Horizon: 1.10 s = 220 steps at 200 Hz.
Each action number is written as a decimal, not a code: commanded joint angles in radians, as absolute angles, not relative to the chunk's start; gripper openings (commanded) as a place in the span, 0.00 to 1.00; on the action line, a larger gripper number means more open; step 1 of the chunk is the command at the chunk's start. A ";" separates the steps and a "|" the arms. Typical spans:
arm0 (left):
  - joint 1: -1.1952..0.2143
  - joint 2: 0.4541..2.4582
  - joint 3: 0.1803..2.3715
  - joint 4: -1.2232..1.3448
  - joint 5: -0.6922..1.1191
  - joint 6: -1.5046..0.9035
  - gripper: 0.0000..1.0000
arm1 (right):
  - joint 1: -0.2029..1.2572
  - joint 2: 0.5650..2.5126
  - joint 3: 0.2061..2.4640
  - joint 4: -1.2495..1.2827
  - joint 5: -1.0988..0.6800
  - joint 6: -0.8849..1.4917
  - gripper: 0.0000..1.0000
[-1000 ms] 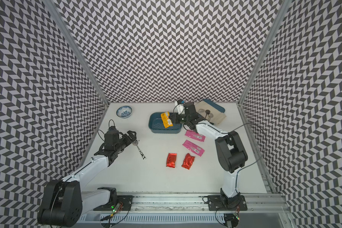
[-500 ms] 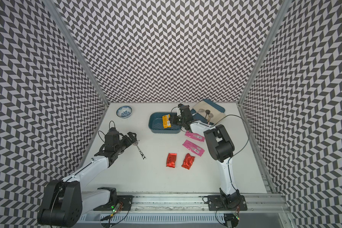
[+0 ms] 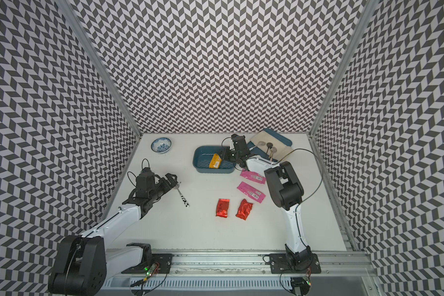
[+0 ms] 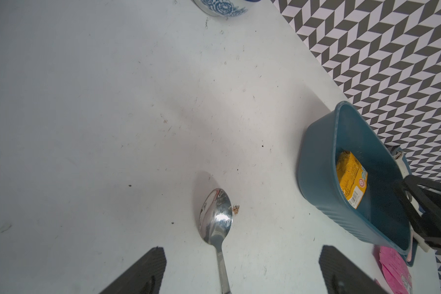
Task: Put the tea bags into the storage box
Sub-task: Place the tea bag in the storage box, then pick up the tea bag from the center of the board.
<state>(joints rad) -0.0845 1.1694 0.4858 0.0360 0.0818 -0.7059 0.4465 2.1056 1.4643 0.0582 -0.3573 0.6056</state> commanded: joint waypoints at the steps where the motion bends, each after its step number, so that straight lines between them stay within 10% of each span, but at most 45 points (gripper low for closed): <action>1: -0.081 1.162 0.499 0.048 0.115 -0.721 0.99 | 0.444 1.951 1.370 0.040 -0.324 0.546 0.35; 107: -0.127 1.183 0.500 0.003 0.216 -0.693 0.97 | 0.538 1.510 0.775 -0.064 -0.458 0.462 0.38; 220: -0.143 1.205 0.524 -0.025 0.213 -0.707 0.97 | 0.580 1.704 0.736 -0.083 -0.566 0.434 0.40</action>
